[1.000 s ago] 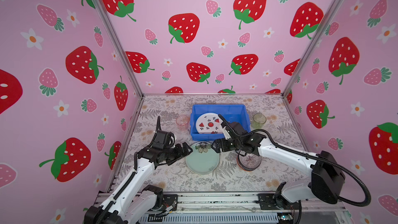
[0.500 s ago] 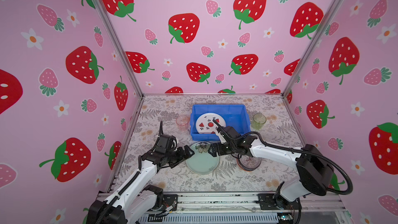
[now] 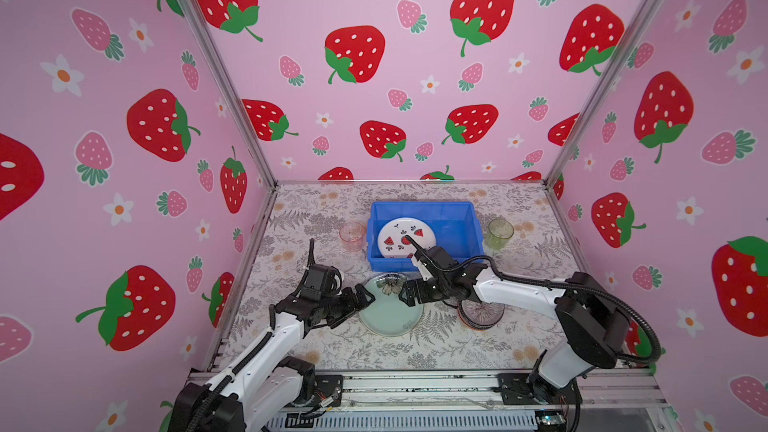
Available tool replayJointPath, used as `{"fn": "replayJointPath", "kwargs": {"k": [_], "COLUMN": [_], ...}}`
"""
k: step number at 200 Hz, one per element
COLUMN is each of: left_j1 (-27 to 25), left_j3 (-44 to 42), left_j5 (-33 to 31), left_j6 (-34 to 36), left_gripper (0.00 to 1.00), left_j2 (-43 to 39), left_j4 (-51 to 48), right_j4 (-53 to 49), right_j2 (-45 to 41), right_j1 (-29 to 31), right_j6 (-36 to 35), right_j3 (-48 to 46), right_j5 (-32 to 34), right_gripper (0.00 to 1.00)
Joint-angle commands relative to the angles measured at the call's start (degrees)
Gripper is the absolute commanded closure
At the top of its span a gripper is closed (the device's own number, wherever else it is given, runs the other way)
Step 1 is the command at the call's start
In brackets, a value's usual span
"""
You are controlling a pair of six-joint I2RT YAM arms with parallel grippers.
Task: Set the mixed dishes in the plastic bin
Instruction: 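Move both grippers down to the pale green flower plate rims, then close both grippers on opposite rims of the pale green flower plate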
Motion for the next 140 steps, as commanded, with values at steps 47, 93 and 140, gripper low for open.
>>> {"fn": "replayJointPath", "kwargs": {"k": [47,93,140], "left_j1": [-0.1,-0.2,-0.2], "left_j3": [-1.1,-1.9,-2.2], "left_j5": [0.7,1.5,1.3], "left_j6": [-1.9,-2.7,-2.5], "left_gripper": [0.0,0.0,0.0], "left_j2": [0.4,0.9,1.3], "left_j4": [3.6,5.0,5.3], "right_j4": [1.9,2.5,3.4], "right_j2": [0.9,0.9,1.5], "right_j1": [1.1,1.3,1.7], "right_j6": [1.4,1.7,1.8], "right_j3": [0.3,0.5,0.9], "right_j5": [-1.3,-1.6,-2.6], "right_gripper": [0.04,0.04,0.04]}}
